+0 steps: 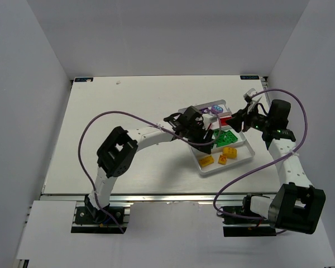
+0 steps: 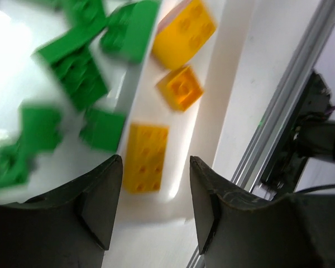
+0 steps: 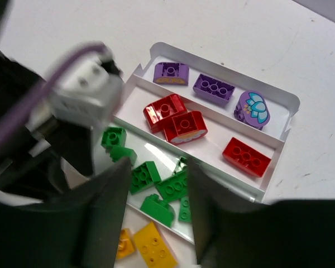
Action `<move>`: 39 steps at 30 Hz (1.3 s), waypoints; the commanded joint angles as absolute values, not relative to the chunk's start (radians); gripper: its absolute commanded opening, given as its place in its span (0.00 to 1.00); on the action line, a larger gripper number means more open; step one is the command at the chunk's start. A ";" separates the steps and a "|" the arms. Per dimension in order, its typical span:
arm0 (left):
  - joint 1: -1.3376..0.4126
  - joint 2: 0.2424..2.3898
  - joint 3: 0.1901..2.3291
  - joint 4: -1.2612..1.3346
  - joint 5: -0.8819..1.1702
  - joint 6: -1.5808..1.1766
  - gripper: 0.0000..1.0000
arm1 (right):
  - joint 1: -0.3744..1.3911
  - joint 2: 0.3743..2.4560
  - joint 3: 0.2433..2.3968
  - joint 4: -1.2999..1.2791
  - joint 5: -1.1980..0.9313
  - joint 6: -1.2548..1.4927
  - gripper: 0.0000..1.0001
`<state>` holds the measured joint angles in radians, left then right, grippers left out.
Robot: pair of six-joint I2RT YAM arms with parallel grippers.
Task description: Sort the legos into containers by color
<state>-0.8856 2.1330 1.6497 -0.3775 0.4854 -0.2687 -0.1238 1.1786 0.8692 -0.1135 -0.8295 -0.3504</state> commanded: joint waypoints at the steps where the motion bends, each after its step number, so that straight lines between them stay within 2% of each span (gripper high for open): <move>1: -0.845 1.921 1.530 -0.321 0.376 -0.304 0.61 | -0.129 1.172 0.911 -0.150 -0.839 -0.360 0.54; 2: -0.827 1.887 1.496 -0.304 0.333 -0.313 0.62 | -0.127 1.177 0.920 -0.162 -0.845 -0.359 0.64; 3: -0.816 1.820 1.462 -0.275 0.312 -0.324 0.62 | -0.127 1.187 0.934 -0.175 -0.853 -0.359 0.82; 4: -0.804 1.784 1.398 -0.261 0.289 -0.343 0.62 | -0.129 1.192 0.940 -0.193 -0.862 -0.354 0.89; 5: -0.776 1.751 1.367 -0.249 0.250 -0.354 0.62 | -0.127 1.196 0.945 -0.195 -0.862 -0.333 0.89; 6: -0.763 1.717 1.338 -0.239 0.224 -0.365 0.75 | -0.127 1.198 0.951 -0.193 -0.862 -0.321 0.89; 7: -0.747 1.645 1.278 -0.217 0.198 -0.386 0.96 | -0.129 1.198 0.951 -0.189 -0.861 -0.313 0.89; 8: -0.715 1.610 1.247 -0.201 0.171 -0.397 0.98 | -0.129 1.195 0.953 -0.183 -0.850 -0.290 0.89; 13: -0.614 1.380 1.089 -0.138 0.085 -0.456 0.98 | -0.114 1.203 0.977 -0.185 -0.783 -0.262 0.89; 21: -0.574 1.201 1.043 -0.198 -0.104 -0.445 0.98 | -0.107 1.226 1.058 -0.258 -0.738 -0.235 0.89; 28: -0.551 1.144 1.029 -0.202 -0.126 -0.456 0.98 | -0.107 1.203 1.084 -0.262 -0.565 -0.140 0.89; 39: -0.543 1.101 1.019 -0.213 -0.132 -0.457 0.98 | -0.107 1.180 1.094 -0.275 -0.469 -0.060 0.89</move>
<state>-0.5507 1.1477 1.0210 -0.2047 -0.1181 -0.4538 -0.1093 1.2076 1.0519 -0.2703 -0.5064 -0.1001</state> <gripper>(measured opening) 0.982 0.895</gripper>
